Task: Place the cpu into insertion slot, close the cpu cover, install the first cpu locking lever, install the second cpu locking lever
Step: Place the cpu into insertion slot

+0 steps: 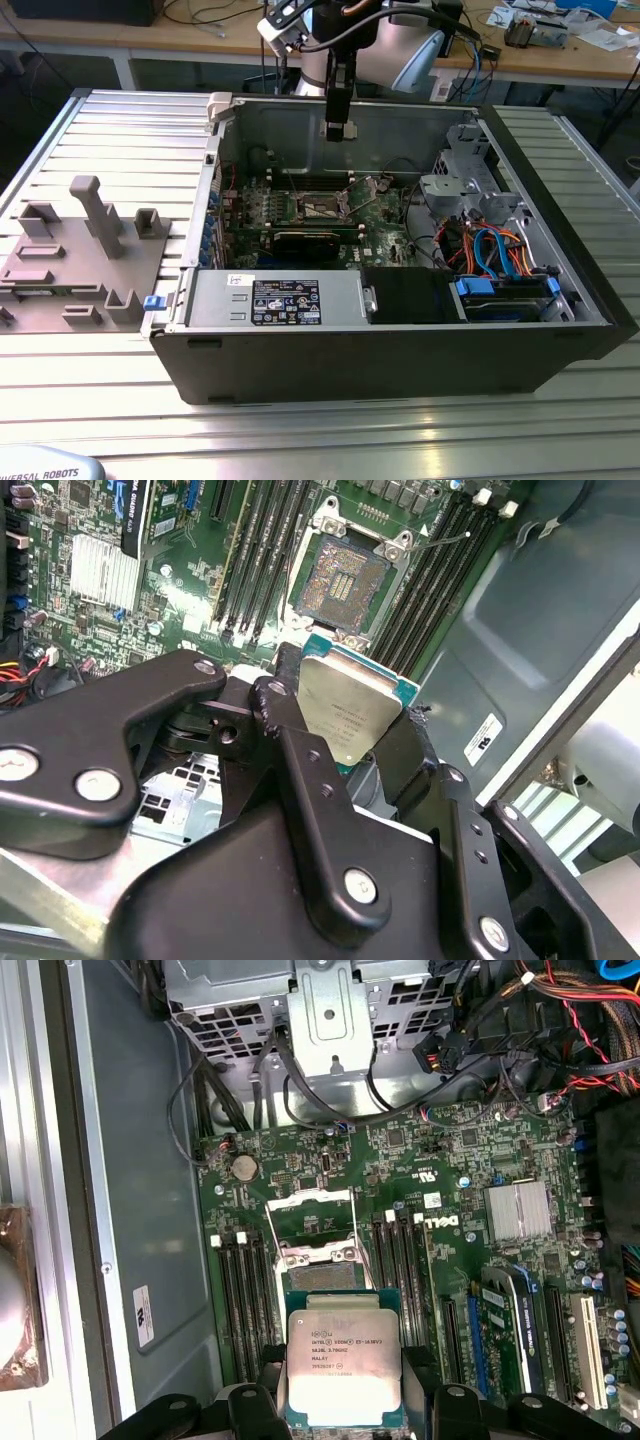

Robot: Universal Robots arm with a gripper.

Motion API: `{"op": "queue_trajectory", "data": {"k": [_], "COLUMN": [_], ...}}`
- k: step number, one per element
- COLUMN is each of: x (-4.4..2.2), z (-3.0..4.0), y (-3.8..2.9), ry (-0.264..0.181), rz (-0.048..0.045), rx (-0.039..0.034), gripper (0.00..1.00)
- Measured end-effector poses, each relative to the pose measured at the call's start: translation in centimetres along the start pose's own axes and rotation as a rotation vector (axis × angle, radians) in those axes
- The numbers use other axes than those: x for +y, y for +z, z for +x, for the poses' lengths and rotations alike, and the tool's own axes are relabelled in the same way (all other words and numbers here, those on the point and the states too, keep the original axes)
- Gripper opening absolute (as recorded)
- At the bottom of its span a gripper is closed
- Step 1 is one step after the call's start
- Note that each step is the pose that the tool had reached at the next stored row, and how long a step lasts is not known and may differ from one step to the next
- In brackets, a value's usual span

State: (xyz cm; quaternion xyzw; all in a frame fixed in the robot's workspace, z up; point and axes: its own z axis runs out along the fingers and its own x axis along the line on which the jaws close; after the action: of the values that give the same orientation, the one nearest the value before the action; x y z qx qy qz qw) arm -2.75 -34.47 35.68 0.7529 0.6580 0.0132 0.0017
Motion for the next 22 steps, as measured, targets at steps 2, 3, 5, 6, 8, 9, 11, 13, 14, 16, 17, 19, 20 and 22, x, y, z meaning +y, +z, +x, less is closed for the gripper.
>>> {"op": "queue_trajectory", "data": {"k": [2,3,5,6,8,9,11,13,14,16,17,19,20,22], "x": [0.00,0.00,0.01,0.01,0.01,0.01,0.01,0.01,0.01,0.01,0.01,0.01,0.01,0.01], "z": [-0.04,-0.07,-0.11,-0.11,-0.12,-0.12,-0.13,-0.13,-0.13,-0.13,-0.13,-0.13,-0.13,-0.13], "y": [0.04,0.06,0.08,0.08,0.12,0.15,0.18,0.19,0.20,0.21,0.21,0.21,0.21,0.22], "ry": [0.000,0.000,0.000,0.000,0.000,0.000,0.000,0.000,0.000,-0.002,-0.005,-0.018,-0.024,-0.028], "rz": [0.0000,0.0000,0.0001,0.0001,0.0001,0.0000,0.0001,0.0000,0.0000,0.0000,0.0001,0.0003,0.0004,0.0005], "rx": [0.0000,0.0002,0.0000,-0.0002,-0.0001,-0.0001,-0.0001,-0.0001,-0.0001,0.0000,0.0000,0.0003,0.0004,0.0006], "gripper": [0.54,0.54,0.54,0.54,0.54,0.54,0.54,0.54,0.54,0.54,0.54,0.54,0.54,0.54]}}
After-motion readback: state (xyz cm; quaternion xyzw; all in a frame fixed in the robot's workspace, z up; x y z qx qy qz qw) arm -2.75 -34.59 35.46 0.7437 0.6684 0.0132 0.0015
